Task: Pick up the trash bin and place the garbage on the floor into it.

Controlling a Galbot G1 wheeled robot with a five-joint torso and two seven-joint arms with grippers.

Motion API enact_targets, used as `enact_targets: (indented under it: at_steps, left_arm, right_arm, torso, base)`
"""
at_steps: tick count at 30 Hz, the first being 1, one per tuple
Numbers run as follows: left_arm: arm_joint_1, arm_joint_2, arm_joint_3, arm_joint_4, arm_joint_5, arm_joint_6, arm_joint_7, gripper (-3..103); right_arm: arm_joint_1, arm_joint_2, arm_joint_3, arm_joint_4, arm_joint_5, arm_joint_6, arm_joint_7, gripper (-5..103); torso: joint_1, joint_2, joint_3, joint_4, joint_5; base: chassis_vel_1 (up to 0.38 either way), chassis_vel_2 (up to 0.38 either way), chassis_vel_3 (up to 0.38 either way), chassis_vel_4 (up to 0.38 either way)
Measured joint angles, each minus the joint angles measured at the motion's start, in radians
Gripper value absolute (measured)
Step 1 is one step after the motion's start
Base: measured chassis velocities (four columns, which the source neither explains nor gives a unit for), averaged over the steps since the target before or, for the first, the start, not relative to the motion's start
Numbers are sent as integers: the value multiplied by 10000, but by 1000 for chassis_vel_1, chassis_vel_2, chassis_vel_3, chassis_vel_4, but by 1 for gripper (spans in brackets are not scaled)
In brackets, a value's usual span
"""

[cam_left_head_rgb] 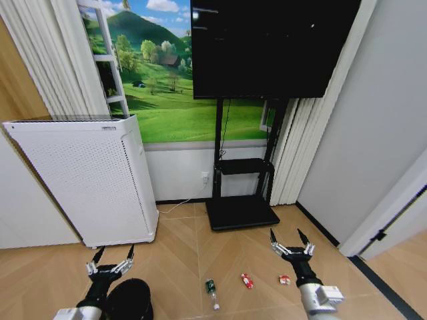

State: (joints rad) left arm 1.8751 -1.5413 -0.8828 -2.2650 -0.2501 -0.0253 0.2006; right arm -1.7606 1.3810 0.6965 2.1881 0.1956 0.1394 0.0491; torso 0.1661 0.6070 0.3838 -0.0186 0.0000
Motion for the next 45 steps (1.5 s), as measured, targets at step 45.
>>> enact_targets:
  at_steps: [45]
  left_arm:
    - [-115,79,17,-200,-242,401,20,100]
  right_arm:
    - [-98,345,-64,-142,-376,151,-11,100]
  torso:
    - [-723,-1818,-1098,-1,0]
  base:
    - [0,0,0,0]
